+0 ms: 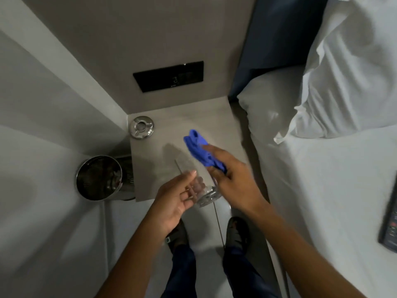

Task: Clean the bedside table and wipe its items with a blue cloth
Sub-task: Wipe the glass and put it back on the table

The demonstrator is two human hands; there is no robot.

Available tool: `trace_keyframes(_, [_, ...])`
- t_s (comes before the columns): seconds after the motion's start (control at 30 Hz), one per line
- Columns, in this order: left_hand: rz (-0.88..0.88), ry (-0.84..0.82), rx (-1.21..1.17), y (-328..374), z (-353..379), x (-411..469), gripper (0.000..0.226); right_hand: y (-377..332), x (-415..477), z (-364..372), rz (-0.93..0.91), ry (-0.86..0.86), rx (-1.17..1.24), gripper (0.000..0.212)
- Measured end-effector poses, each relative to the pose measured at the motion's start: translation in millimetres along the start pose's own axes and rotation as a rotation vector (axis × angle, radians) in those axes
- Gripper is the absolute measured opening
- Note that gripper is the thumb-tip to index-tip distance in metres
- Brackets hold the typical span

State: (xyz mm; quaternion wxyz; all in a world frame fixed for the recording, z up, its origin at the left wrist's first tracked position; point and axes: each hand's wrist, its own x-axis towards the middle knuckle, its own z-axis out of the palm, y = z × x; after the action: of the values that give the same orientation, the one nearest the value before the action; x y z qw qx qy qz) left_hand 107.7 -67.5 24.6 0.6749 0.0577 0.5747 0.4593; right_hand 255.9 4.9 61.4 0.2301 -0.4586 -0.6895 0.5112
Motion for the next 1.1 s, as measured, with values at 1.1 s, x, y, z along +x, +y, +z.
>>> trace_keyframes(1.1, [-0.144,0.367,-0.316,19,-3,121,0.029,48,28,-1,0.311,0.143,0.108,0.049])
